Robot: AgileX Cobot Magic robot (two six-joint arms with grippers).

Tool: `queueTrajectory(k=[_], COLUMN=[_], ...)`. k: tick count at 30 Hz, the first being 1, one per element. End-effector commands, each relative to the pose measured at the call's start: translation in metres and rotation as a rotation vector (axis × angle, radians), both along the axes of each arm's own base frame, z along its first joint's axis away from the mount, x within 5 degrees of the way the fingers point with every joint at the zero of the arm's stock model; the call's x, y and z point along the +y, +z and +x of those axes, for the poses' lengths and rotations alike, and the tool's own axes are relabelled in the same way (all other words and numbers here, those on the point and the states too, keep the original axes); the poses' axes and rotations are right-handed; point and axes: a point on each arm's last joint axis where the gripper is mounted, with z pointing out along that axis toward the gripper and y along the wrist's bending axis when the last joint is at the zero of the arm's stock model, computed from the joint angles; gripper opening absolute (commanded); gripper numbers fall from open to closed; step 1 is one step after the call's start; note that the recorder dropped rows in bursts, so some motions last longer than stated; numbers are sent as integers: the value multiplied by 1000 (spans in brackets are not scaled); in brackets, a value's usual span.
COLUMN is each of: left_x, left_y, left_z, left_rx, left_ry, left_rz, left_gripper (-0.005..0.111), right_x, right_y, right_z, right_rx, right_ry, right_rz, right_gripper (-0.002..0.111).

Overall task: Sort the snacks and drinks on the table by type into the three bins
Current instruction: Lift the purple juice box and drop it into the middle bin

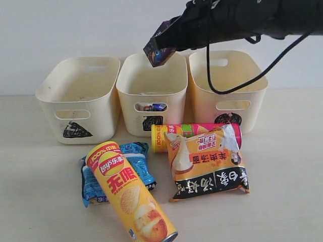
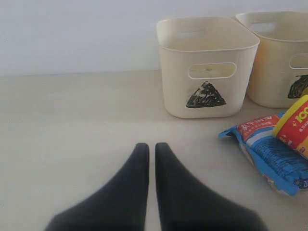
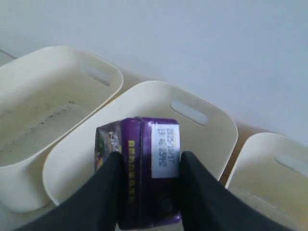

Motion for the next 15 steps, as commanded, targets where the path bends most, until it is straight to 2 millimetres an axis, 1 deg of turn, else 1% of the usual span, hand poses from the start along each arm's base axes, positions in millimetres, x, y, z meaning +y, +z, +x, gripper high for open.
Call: queueTrajectory(k=[1, 7, 11, 13, 15], left_x=[0, 0, 0, 0, 0], left_y=[-1, -1, -1, -1, -1], left_z=[0, 0, 0, 0, 0], left_rx=[-3, -3, -3, -3, -3], left_ry=[-1, -1, -1, -1, -1], left_rz=[3, 3, 3, 3, 3], left_gripper=[4, 4, 4, 4, 4], right_x=[4, 15, 21, 22, 23], right_y=[-11, -45, -58, -61, -64], right_z=[17, 41, 51, 53, 54], right_rx=[-99, -76, -59, -53, -44], right_ry=[-42, -53, -51, -50, -48], right_rz=[8, -12, -19, -22, -24], right_gripper=[0, 0, 1, 7, 20])
